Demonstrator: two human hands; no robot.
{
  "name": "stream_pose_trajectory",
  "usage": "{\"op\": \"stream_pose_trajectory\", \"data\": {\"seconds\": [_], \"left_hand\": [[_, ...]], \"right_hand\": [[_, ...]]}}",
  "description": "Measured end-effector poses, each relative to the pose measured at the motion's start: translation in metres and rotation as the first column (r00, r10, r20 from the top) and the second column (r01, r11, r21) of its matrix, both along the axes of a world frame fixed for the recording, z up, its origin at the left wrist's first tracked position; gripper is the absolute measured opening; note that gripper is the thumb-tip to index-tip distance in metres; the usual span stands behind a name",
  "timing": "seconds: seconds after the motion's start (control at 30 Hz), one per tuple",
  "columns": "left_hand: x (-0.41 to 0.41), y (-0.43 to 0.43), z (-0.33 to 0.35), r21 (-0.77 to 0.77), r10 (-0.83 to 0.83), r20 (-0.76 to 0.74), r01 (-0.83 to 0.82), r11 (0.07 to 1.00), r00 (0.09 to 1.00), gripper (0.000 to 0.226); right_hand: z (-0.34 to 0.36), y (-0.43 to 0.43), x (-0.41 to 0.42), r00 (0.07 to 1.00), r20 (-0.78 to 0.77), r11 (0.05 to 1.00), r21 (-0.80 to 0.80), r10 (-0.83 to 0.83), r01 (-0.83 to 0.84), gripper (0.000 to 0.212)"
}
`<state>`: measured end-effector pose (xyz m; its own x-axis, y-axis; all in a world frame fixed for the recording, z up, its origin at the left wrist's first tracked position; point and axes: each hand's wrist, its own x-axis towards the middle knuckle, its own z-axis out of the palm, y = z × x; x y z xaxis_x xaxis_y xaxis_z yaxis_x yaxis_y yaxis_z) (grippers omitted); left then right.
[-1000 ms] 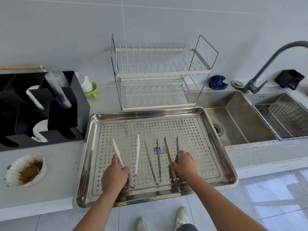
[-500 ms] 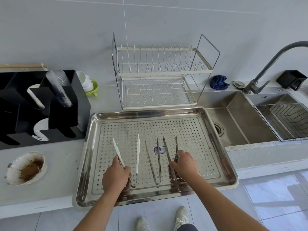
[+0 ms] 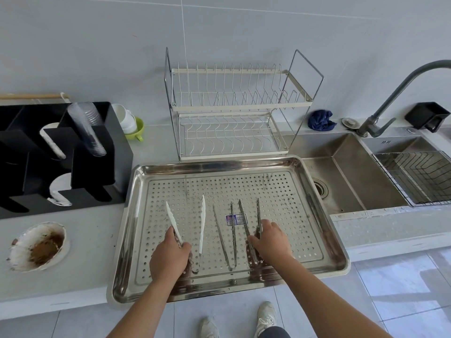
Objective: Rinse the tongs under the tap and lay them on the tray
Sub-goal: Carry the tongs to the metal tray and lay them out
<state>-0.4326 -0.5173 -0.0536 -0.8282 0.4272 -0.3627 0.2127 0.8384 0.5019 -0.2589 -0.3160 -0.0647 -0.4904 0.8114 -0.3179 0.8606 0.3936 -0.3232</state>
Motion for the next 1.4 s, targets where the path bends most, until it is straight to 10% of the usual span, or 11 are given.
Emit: {"op": "stream_pose_trajectory", "data": {"seconds": [0.5, 1.4], "left_hand": [[0.000, -0.001, 0.000, 0.035, 0.011, 0.012, -0.012, 0.999, 1.000, 0.055], [-0.002, -0.002, 0.000, 0.033, -0.009, 0.016, 0.008, 0.999, 1.000, 0.057]], "right_hand": [[0.020, -0.021, 0.007, 0.982, -0.153, 0.981, 0.177, 0.113, -0.085, 0.035], [0.015, -0.066, -0.009, 0.965, -0.079, 0.963, -0.079, 0.251, -0.257, 0.009]]}}
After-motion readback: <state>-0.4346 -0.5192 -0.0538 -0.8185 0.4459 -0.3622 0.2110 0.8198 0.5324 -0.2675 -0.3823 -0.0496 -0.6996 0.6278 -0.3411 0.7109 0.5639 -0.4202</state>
